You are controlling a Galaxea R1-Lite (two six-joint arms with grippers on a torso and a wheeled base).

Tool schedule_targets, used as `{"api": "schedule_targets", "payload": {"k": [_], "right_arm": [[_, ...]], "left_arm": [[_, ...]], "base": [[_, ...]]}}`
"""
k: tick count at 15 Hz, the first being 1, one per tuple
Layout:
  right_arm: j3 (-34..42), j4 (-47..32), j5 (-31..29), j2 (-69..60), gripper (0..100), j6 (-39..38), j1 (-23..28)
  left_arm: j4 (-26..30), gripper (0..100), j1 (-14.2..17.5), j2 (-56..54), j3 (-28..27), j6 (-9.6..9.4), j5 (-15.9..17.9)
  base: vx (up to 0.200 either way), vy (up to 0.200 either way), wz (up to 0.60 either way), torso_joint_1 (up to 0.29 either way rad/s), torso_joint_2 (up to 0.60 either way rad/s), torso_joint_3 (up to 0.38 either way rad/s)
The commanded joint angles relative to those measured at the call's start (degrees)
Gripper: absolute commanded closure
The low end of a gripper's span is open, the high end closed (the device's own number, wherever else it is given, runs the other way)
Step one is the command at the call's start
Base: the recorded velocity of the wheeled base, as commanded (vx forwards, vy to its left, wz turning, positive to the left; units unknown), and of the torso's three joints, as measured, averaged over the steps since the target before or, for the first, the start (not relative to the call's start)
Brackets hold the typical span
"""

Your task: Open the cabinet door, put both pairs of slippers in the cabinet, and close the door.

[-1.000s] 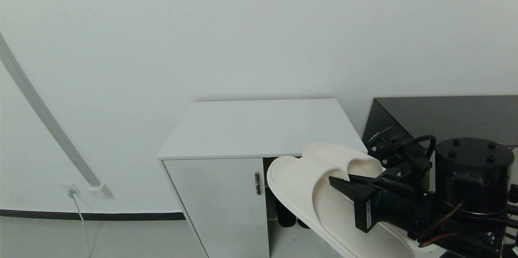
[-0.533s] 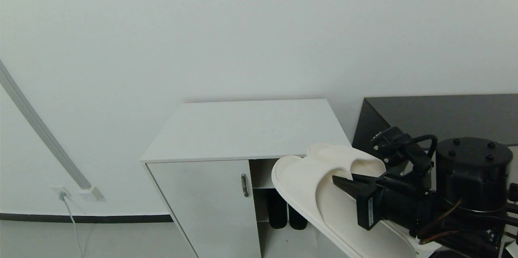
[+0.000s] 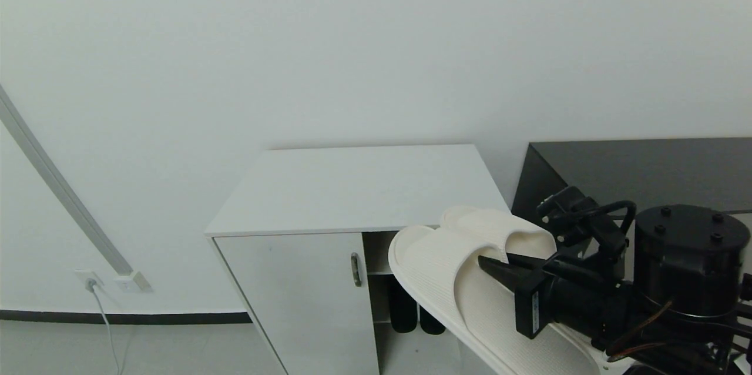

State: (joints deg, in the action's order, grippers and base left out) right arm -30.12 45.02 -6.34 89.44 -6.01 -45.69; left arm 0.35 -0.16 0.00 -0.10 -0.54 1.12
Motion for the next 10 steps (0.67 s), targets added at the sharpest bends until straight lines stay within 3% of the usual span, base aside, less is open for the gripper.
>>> {"api": "schedule_targets", "payload": {"k": [1, 6, 10], "right_arm": [[0.33, 0.16, 0.1, 0.47, 100, 0.38, -0.01], [0.86, 0.16, 0.36, 0.56, 100, 0.38, -0.19], [0.86, 0.24, 0.36, 0.56, 100, 0.38, -0.28]], "left_arm": [[0.0, 100, -0.02, 0.0, 0.01, 0.01, -0.07], [0.0, 100, -0.02, 0.0, 0.01, 0.01, 0.02], [0.0, 100, -0.02, 0.0, 0.01, -0.08, 0.02]], "base": [[0.0, 0.0, 0.0, 0.0, 0.0, 0.0], [0.0, 0.0, 0.0, 0.0, 0.0, 0.0], [0.0, 0.0, 0.0, -0.134, 0.3, 0.17]]}}
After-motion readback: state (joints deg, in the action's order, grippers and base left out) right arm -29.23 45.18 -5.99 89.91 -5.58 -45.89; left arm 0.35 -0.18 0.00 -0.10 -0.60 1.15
